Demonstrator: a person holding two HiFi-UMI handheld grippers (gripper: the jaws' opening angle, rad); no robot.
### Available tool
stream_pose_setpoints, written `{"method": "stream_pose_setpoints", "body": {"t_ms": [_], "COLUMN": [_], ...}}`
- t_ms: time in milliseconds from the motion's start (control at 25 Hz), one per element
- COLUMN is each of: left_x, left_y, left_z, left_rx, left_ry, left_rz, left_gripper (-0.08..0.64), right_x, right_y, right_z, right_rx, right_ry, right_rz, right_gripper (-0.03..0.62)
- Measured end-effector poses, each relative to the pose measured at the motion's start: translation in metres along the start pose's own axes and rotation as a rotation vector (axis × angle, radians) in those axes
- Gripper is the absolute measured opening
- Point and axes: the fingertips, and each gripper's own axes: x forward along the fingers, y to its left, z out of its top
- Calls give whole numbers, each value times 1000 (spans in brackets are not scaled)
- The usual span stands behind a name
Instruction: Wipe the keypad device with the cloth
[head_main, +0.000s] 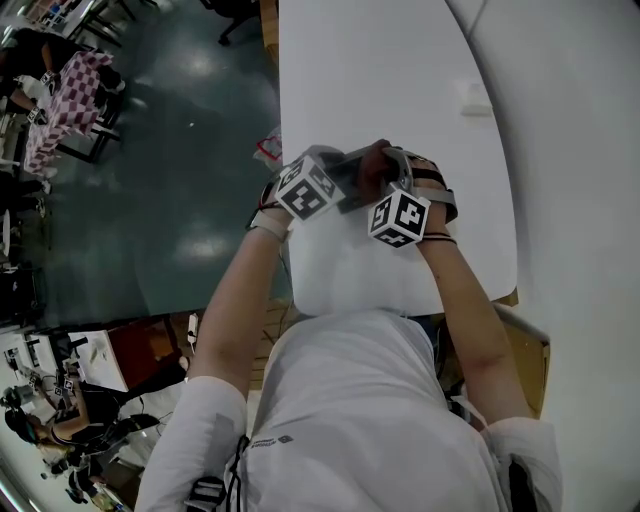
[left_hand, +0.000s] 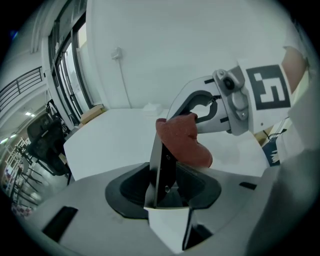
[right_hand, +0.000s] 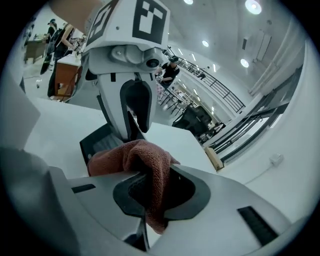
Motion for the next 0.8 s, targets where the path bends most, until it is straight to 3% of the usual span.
{"method": "stream_pose_setpoints", "body": {"t_ms": [800], "left_x": [-2], "left_y": [3], "left_z": [-2], "left_rx": [-14], "left_ry": [-17], "left_rz": [14], "left_gripper": [166], "right_x": [-4], "right_y": [31], "right_z": [-18], "right_rx": [-13], "right_ry": [37], "right_rz": [21], "right_gripper": [38]}}
